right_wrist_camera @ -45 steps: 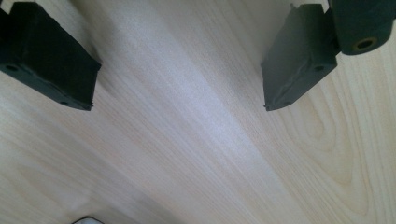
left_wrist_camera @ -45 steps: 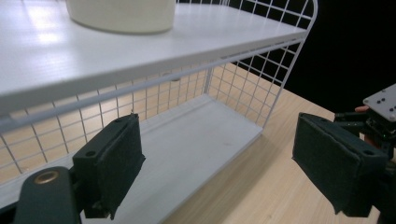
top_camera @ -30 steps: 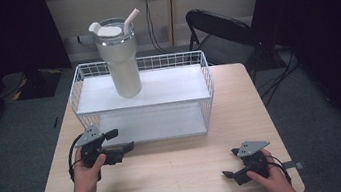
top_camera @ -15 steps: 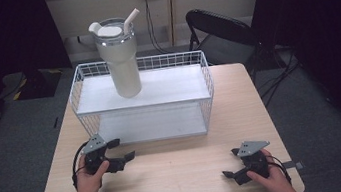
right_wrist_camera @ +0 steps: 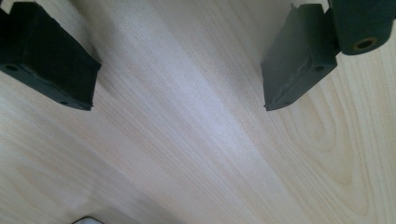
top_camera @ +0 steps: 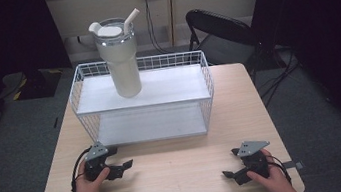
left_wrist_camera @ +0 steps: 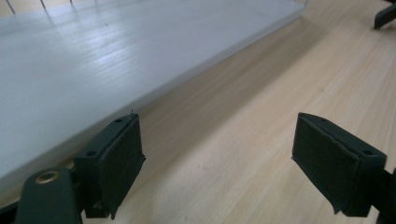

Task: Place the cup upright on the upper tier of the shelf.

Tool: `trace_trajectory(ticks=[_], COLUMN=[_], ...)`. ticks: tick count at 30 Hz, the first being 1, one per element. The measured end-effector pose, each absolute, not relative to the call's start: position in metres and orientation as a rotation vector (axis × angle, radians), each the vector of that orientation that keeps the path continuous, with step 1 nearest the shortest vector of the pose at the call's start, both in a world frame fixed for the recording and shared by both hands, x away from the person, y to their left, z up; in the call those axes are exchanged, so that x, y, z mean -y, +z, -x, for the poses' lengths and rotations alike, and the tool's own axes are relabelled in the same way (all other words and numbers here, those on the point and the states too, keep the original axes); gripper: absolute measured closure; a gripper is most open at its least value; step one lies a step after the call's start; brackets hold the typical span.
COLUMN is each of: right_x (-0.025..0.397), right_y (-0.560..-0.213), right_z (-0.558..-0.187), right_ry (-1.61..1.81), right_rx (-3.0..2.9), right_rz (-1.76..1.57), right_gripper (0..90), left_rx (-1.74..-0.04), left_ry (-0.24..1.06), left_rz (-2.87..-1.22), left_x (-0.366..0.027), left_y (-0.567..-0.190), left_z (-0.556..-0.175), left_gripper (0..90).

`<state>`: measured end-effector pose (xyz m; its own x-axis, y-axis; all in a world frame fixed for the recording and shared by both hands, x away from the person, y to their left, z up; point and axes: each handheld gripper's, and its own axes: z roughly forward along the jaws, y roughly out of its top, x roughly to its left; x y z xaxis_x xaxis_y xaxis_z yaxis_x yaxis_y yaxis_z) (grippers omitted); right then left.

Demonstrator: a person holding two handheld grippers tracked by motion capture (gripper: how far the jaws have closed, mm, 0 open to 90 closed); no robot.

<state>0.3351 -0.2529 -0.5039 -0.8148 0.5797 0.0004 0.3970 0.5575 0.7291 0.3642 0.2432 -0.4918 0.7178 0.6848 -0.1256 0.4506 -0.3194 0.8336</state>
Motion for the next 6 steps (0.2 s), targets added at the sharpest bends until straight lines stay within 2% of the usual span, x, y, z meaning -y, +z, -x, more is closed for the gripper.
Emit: trace_trajectory(ticks=[2, 6], right_x=[0.253, 0.253], right_y=[-0.5038, -0.5038], right_z=[-0.3351, -0.3352], right_ry=[1.106, 1.106], right_rx=[-2.554, -2.554], right_rz=[-0.816, -0.815], right_gripper=[10.1, 10.0], left_rx=[-0.858, -0.889], left_ry=[0.318, 0.3], left_rz=[-2.003, -1.963], left_x=[-0.2424, -0.2445], left_y=[-0.4916, -0.4874], left_z=[-0.3621, -0.3584], left_gripper=[15.9, 15.9])
